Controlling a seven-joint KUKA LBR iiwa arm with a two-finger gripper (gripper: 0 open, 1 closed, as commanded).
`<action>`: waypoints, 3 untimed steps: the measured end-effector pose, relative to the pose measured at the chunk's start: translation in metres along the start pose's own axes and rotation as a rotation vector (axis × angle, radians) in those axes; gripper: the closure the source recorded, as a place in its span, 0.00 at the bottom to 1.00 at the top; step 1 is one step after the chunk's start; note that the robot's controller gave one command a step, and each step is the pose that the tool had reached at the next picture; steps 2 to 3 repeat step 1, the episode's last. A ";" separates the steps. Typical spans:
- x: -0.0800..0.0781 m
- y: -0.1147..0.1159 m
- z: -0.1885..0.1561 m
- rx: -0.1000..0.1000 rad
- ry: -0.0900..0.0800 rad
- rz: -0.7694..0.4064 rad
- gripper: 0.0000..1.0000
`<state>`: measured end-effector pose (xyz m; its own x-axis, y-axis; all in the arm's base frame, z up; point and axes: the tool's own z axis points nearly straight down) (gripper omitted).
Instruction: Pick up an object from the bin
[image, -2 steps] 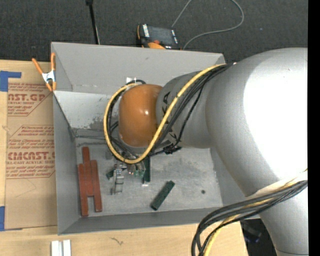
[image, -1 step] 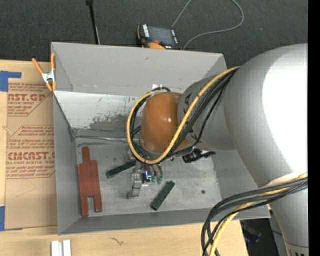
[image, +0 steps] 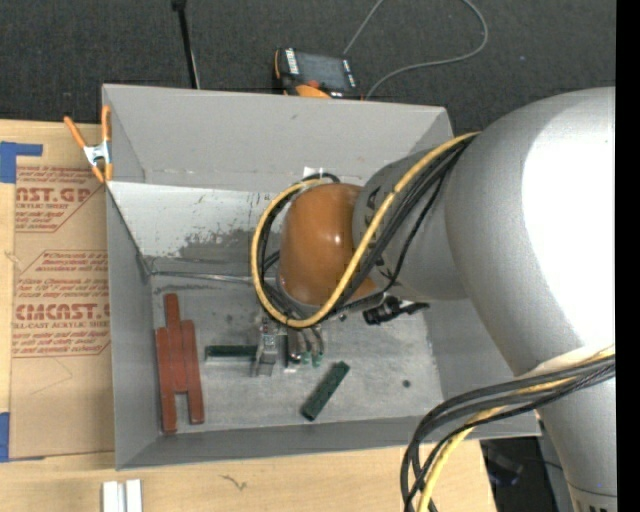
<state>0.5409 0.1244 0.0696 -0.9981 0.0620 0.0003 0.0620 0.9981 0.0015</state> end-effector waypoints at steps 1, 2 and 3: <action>0.027 0.020 -0.145 -0.003 -0.008 -0.021 1.00; 0.027 0.020 -0.145 -0.003 -0.008 -0.021 1.00; 0.027 0.020 -0.145 -0.003 -0.008 -0.021 1.00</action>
Offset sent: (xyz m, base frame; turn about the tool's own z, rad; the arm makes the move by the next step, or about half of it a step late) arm -0.0270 0.0193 0.1409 -0.0191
